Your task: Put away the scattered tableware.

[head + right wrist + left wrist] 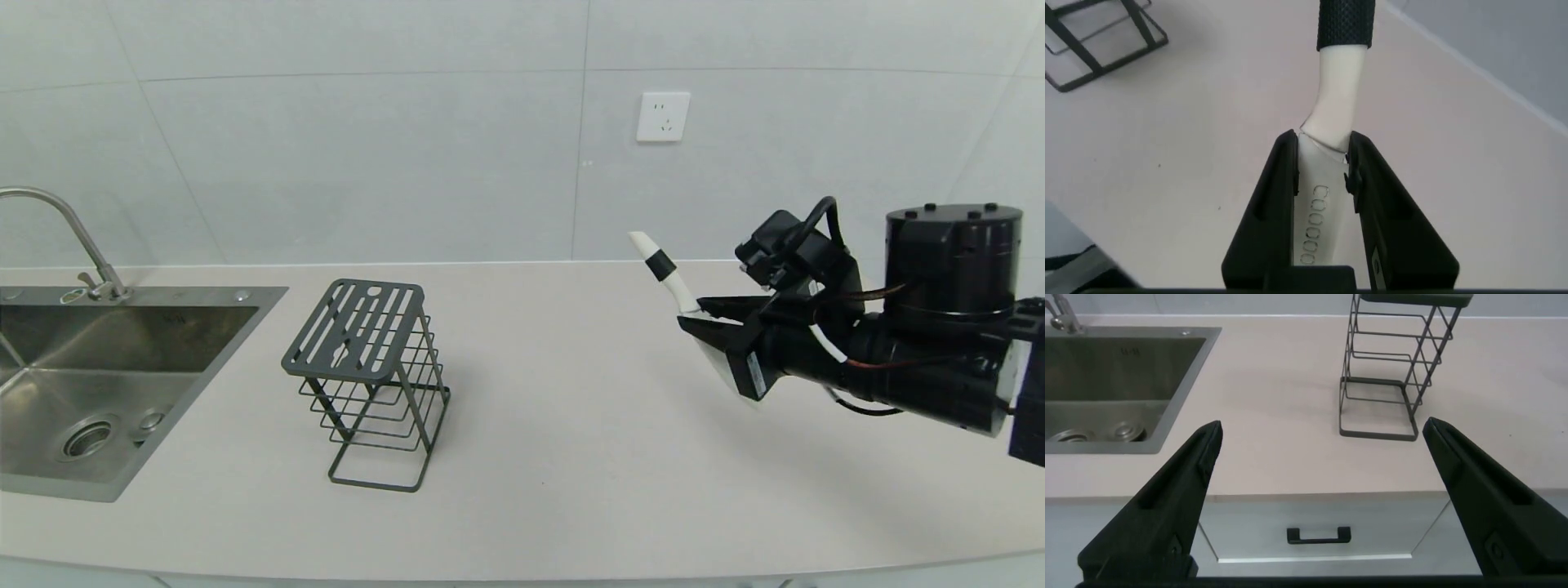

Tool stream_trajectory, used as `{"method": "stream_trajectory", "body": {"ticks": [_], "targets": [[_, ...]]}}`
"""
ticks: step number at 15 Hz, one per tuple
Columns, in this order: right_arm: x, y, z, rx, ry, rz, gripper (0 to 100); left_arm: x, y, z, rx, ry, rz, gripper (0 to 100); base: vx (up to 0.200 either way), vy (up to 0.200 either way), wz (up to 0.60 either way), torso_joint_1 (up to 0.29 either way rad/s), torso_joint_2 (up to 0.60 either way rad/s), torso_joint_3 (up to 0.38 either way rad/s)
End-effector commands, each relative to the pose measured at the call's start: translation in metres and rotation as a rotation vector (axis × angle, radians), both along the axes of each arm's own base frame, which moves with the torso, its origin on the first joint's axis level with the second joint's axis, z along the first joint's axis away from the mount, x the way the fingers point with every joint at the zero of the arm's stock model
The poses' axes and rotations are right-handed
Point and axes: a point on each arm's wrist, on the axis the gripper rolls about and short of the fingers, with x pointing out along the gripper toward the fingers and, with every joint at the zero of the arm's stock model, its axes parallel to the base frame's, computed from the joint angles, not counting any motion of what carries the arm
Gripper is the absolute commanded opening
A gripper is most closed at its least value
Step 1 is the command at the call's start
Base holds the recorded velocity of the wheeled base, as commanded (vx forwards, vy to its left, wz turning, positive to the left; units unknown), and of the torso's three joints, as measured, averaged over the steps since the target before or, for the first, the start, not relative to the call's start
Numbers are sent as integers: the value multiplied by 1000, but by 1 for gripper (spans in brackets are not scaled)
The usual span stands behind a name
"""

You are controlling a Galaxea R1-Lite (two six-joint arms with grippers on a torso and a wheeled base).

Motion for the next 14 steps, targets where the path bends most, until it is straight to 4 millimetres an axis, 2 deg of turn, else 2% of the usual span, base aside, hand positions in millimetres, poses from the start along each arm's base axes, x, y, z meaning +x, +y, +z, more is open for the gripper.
{"method": "stream_trajectory", "body": {"ticks": [1,4,5,6,8,9,10,11,13,14], "targets": [[-2,0,15,-2,-67,26,0,0,0,0,12,0,-16,100,0,0,0,0,0,0],[0,10,26,-38,-148,71,0,0,-2,1,64,-13,-66,100,0,0,0,0,0,0],[2,20,36,-45,-209,101,0,-1,-2,16,69,-163,-75,100,0,0,0,0,0,0],[1,24,36,-55,-234,120,0,-6,-2,36,82,-354,-85,100,0,0,0,0,0,0],[1,34,29,-79,-259,161,0,3,-4,43,78,-284,-196,100,0,0,0,0,0,0],[-8,45,22,-74,-285,215,0,5,-5,53,71,-272,-276,100,0,0,0,0,0,0],[-8,45,22,-74,-285,215,0,5,-5,53,71,-272,-276,100,0,0,0,0,0,0],[-23,57,5,-81,-263,281,0,16,-7,86,55,-238,-397,100,0,0,0,0,0,0],[-27,61,3,-77,-265,300,0,32,-10,111,47,-207,-521,100,0,0,0,0,0,0],[-26,62,4,-71,-274,300,0,43,-12,118,39,-177,-577,100,0,0,0,0,0,0]]}}
